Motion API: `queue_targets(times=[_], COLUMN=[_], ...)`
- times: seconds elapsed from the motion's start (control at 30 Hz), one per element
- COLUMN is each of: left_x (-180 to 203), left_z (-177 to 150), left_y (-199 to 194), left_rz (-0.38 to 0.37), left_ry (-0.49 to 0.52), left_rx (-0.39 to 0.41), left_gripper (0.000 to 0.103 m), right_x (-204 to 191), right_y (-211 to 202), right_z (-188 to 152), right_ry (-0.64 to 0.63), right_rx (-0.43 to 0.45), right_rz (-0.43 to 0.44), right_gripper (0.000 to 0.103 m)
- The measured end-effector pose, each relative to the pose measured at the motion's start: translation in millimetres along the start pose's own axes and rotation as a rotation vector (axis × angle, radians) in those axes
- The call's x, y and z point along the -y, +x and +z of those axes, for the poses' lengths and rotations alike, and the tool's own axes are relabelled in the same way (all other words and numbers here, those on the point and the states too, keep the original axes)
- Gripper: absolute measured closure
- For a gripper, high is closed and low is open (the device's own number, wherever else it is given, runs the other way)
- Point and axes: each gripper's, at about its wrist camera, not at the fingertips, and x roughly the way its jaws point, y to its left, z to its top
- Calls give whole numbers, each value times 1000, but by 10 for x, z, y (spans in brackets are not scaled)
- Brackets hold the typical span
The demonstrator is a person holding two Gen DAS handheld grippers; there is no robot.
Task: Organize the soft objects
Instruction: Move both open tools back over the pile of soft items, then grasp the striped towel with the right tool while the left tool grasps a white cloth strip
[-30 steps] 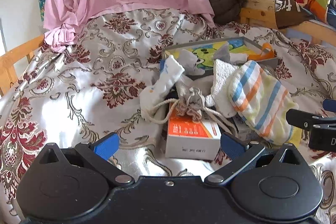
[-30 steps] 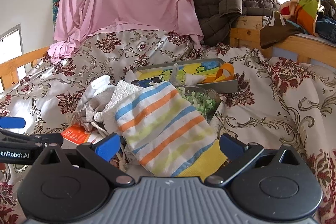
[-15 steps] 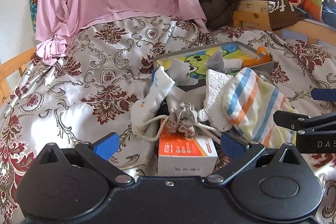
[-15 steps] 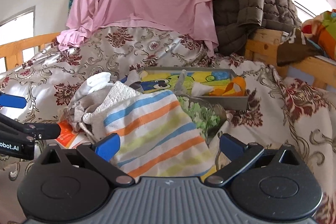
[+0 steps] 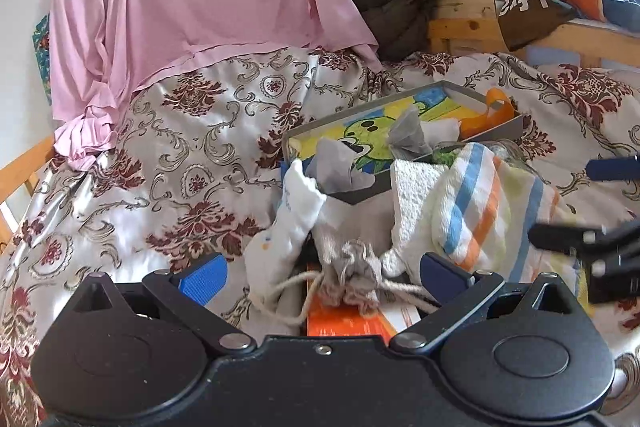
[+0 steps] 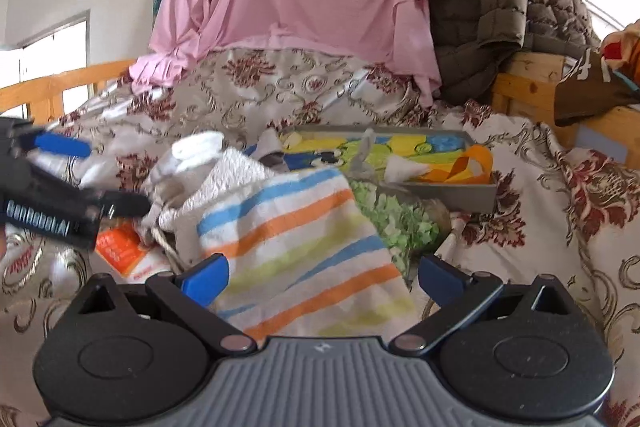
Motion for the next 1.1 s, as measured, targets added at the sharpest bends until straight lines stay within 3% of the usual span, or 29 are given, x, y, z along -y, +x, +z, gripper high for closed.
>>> queue_targets(times=[0.2, 0.37, 0.53, 0.7, 0.93, 1.1], left_x=[9, 41, 98, -1, -125, -99], left_z=[193, 346, 411, 454, 447, 416], left_y=[160, 351, 522, 666, 854, 861], left_rz=[-59, -180, -232, -295, -362, -394], left_ry=[6, -7, 2, -117, -349, -369], left_rx=[25, -5, -30, -75, -161, -179], left_gripper=[1, 1, 1, 1, 20, 31], right_x=[6, 48, 86, -29, -229, -140], right_y=[81, 136, 182, 178, 238, 262], right_z=[-60, -83, -138, -167, -266, -245], right_ry=[-8, 14, 41, -15, -160, -105], right_rx=[-42, -76, -114, -115, -145, -153], right_rz=[7, -2, 45, 84, 50, 34], right_gripper=[0, 0, 0, 0, 0, 3])
